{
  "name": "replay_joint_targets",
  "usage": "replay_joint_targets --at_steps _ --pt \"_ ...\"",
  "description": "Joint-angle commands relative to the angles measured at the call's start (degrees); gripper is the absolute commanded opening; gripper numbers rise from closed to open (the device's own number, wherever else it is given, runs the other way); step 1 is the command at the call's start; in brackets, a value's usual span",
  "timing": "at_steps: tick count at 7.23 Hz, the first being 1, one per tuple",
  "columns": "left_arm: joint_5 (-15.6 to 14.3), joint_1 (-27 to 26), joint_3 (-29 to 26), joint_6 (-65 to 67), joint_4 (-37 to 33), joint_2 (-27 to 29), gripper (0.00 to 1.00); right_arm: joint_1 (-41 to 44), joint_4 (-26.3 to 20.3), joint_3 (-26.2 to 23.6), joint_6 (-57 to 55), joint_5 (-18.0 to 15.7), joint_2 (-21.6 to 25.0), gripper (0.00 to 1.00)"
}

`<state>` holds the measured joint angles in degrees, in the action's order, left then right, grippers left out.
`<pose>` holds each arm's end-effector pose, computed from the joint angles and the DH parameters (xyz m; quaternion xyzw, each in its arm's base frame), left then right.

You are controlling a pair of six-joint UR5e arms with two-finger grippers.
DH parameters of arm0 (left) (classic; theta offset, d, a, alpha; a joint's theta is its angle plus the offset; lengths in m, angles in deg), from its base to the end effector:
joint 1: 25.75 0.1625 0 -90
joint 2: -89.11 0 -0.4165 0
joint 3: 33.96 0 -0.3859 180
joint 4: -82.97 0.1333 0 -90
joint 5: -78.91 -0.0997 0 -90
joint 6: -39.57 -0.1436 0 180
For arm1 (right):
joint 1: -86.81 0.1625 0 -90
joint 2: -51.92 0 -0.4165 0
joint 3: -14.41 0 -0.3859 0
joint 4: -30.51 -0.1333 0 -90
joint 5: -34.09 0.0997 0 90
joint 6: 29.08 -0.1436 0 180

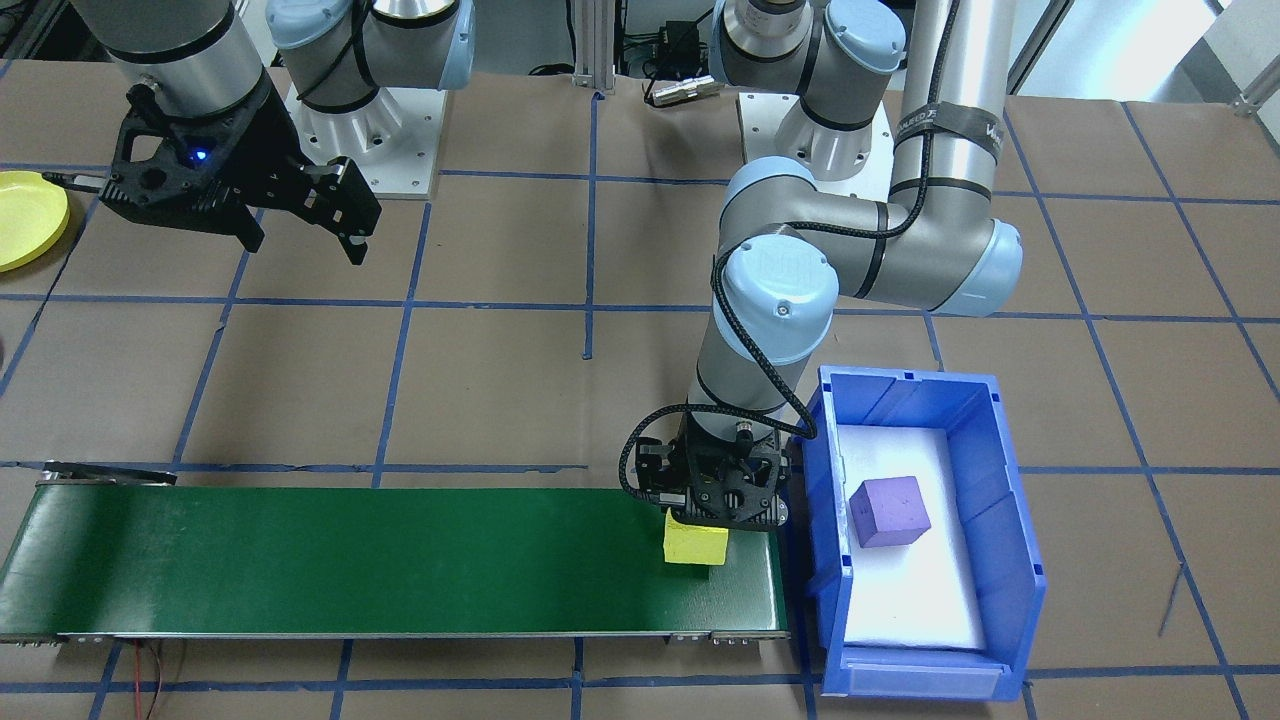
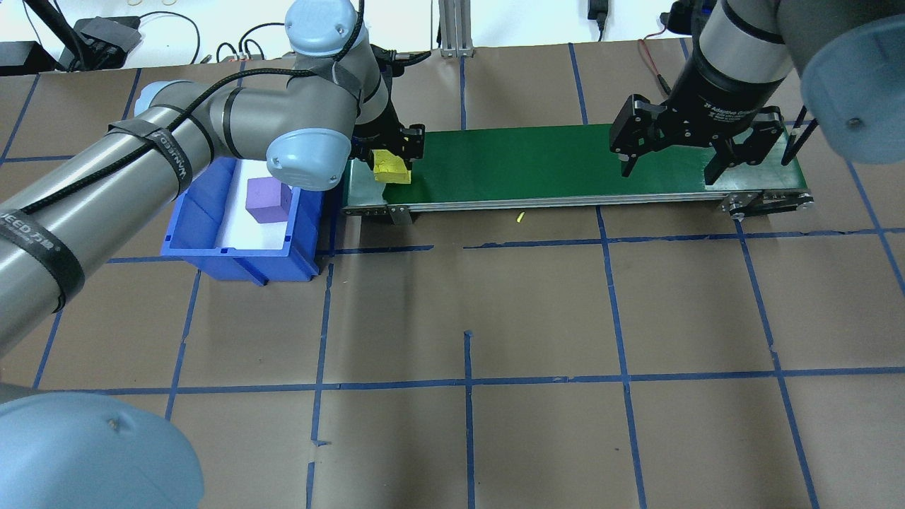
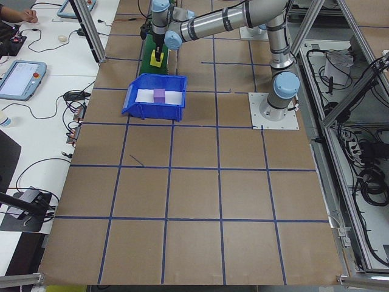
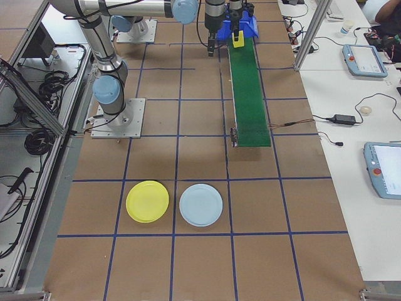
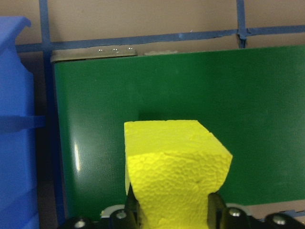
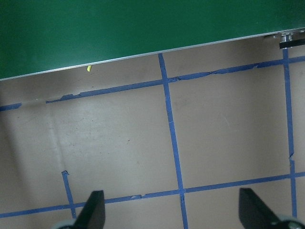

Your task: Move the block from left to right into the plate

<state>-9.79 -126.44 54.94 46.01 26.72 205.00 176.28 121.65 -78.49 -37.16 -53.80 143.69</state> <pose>-0.2553 -0.6164 0.2491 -0.0378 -0.9962 0.0756 0.0228 0.1342 -0.4739 0.4277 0.0751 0.9970 0.0011 0.0184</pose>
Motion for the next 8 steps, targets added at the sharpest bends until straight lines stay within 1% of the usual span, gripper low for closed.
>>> replay_joint_targets --at_steps 1,2,3,4,5,6,7,8 --pt "-0.1 0.3 -1.0 -0.3 -0.7 -2.3 0.92 0.0 0.0 0.0 0.0 0.0 0.1 1.0" --pt "-1.0 1.0 -1.1 -0.3 -1.2 -3.4 0.94 0.0 0.0 0.0 0.0 0.0 0.1 1.0" --pt "-1.6 5.4 -1.3 -0.8 -5.3 -4.6 0.95 0.0 0.0 -0.1 0.0 0.0 0.0 1.0" --pt "-1.0 10.2 -0.5 -4.9 -8.9 -5.9 0.95 0.0 0.0 0.0 0.0 0.0 0.0 1.0" --pt "-1.4 13.4 0.0 -8.1 -9.0 -6.4 0.95 0.0 0.0 0.0 0.0 0.0 0.1 1.0" --pt "-1.5 15.2 0.5 -9.4 -9.0 -6.4 0.95 0.0 0.0 0.0 -0.1 0.0 0.0 1.0" --pt "-1.1 17.7 1.0 -13.6 -9.0 -6.4 0.95 -0.1 0.0 0.0 0.0 0.0 0.0 1.0" --pt "-0.8 20.1 3.5 -14.7 -8.6 -6.4 0.95 0.0 0.0 0.0 0.0 0.0 0.0 1.0"
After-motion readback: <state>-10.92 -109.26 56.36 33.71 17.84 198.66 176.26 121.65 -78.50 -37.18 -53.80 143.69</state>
